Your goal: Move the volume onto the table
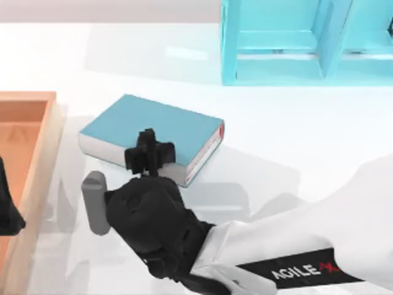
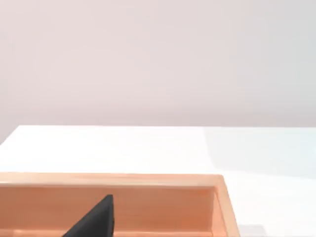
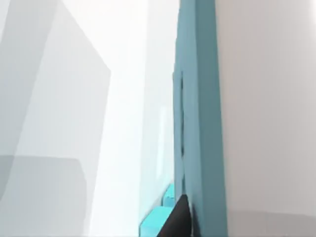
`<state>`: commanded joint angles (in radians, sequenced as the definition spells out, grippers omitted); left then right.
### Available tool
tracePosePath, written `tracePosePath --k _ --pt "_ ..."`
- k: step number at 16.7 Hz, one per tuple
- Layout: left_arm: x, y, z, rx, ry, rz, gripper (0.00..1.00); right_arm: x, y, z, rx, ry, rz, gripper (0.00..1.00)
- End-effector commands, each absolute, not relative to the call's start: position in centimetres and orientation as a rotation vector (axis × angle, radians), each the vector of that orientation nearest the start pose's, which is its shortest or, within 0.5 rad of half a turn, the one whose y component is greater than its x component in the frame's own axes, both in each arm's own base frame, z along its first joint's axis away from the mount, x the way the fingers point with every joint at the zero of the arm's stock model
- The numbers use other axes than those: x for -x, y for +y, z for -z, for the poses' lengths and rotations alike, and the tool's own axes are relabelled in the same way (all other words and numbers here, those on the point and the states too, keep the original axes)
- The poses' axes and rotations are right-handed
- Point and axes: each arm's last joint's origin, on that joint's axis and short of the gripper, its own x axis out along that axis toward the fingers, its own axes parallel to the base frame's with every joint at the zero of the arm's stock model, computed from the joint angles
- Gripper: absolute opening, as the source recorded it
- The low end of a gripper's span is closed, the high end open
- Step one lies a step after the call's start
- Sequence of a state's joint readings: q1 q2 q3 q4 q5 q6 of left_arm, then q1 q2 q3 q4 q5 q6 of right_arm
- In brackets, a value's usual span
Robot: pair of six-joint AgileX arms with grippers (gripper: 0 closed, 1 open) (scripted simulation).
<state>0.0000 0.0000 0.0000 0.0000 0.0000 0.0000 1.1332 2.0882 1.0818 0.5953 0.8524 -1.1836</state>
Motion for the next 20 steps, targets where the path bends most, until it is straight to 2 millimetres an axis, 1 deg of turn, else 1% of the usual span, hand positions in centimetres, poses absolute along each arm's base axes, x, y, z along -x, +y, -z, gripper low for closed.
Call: tracePosePath --k 3,7,20 --pt "-10.57 -0.12 -16.00 0.000 0.000 0.000 1.00 -19.60 37.06 -10.47 1.518 0.014 -0.403 0.00" --pt "-10.57 -0.12 -16.00 0.000 0.000 0.000 1.00 -19.61 37.05 -10.37 1.516 0.014 -0.401 0.00" --pt "-10.57 -0.12 -16.00 0.000 0.000 0.000 1.00 -19.61 37.05 -10.37 1.516 0.014 -0.401 0.98"
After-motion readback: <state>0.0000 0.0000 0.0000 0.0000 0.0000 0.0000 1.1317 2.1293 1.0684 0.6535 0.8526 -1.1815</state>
